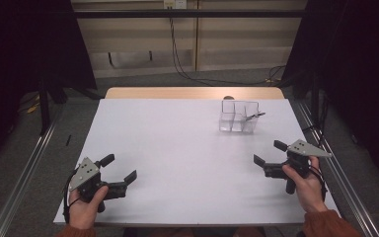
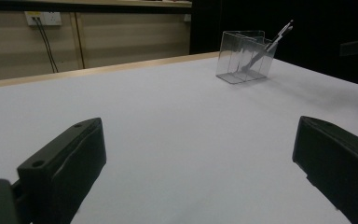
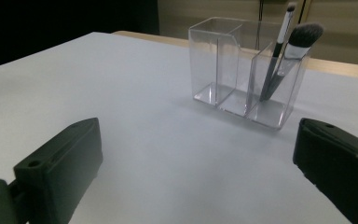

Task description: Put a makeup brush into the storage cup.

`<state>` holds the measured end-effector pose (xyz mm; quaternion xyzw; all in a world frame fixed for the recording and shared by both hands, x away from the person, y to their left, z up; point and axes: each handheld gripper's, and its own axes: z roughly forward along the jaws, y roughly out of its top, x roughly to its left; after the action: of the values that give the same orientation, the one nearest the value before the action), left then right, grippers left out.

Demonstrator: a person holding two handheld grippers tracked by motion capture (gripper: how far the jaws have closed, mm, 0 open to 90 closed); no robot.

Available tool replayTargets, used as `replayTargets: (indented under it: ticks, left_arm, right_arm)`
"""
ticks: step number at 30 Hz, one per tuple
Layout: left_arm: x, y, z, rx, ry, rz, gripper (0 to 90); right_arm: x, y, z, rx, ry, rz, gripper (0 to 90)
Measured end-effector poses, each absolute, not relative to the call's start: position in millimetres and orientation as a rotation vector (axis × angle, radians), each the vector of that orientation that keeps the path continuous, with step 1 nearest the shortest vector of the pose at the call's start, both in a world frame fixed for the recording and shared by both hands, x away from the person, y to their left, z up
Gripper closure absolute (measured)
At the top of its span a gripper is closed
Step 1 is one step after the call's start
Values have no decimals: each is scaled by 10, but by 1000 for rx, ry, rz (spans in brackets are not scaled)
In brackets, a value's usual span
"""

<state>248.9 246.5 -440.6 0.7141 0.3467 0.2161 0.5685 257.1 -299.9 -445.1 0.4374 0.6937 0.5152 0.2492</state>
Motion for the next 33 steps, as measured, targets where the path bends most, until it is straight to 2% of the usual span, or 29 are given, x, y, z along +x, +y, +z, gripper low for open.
replayTargets:
  ticks: [19,33]
  left_arm:
    - [2467,2478,-4403,1694,811,507,26]
    - [2479,2485,-4412,1702,818,503,26]
  right_arm:
    - [2151,-3104,-4547,1199,1814,1397,16]
    - [2140,-3111,-4605,1204,1849,1380,14]
